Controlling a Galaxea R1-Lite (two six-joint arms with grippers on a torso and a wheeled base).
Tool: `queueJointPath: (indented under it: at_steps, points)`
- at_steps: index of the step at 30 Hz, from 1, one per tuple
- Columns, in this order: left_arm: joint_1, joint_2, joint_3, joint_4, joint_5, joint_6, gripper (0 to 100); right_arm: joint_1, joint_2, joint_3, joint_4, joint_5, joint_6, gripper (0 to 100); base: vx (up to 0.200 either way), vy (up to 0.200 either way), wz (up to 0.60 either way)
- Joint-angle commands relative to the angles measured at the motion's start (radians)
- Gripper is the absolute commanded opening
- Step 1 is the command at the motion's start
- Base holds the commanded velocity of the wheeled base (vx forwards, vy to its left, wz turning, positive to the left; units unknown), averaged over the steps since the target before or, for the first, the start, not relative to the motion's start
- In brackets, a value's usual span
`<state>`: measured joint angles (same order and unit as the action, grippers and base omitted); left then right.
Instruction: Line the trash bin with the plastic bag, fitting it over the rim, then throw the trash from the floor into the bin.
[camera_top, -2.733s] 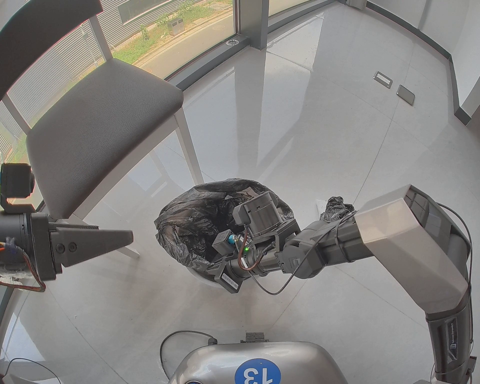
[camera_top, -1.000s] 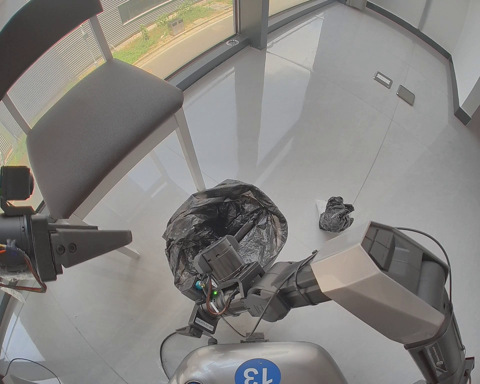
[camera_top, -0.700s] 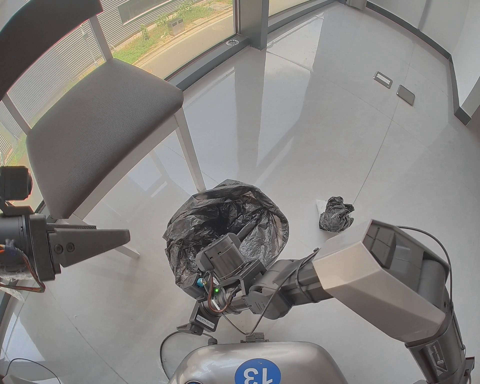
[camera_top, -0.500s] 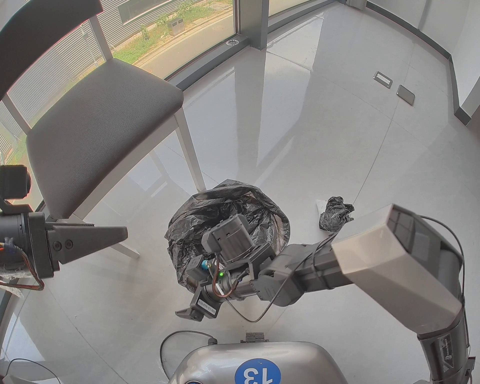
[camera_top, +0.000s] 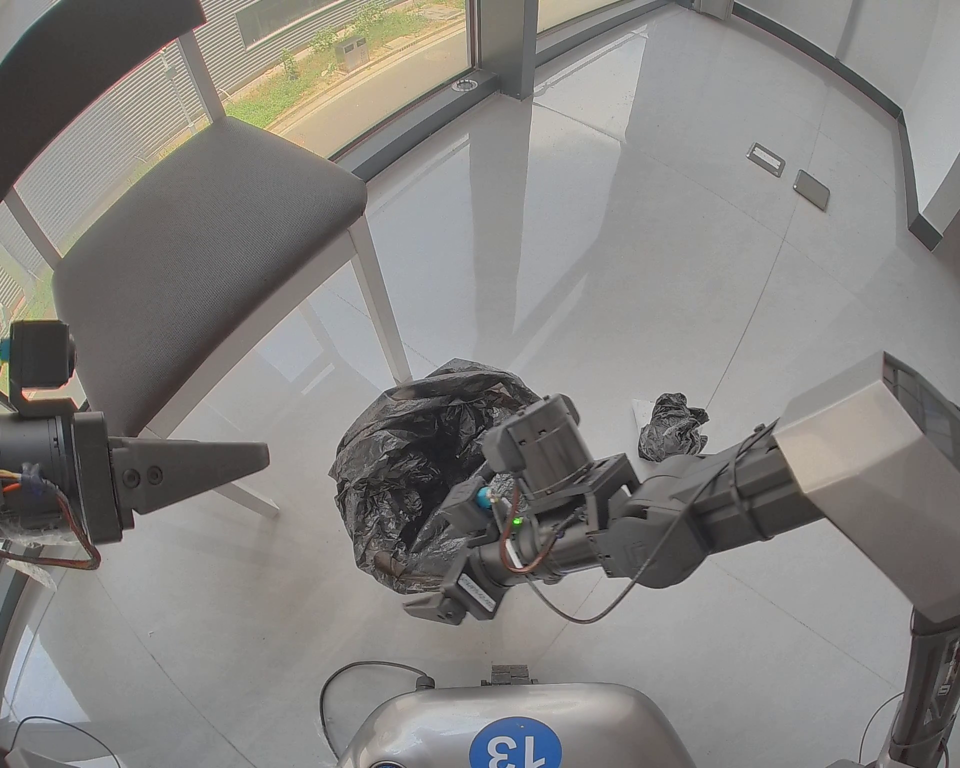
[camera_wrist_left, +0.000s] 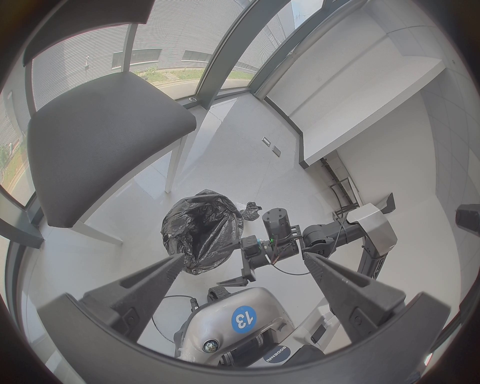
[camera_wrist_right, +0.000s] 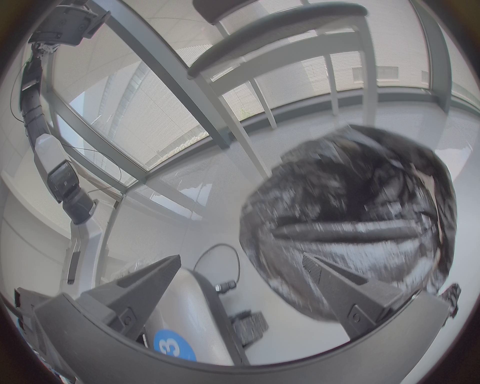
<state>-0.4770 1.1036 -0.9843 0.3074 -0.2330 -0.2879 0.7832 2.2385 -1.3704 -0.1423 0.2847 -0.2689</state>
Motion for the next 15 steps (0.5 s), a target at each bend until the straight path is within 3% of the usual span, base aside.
queueJointPath:
  at_steps: [1, 15]
  points:
    - [-0.003, 0.05, 0.01, -0.036, -0.012, -0.001, 100, -0.082, -0.119, 0.183, -0.02, 0.001, -0.004, 100, 0.0, 0.0, 0.0]
    - [0.003, 0.078, 0.012, -0.051, -0.014, -0.001, 100, -0.182, -0.014, 0.191, -0.092, 0.002, -0.018, 100, 0.0, 0.0, 0.0]
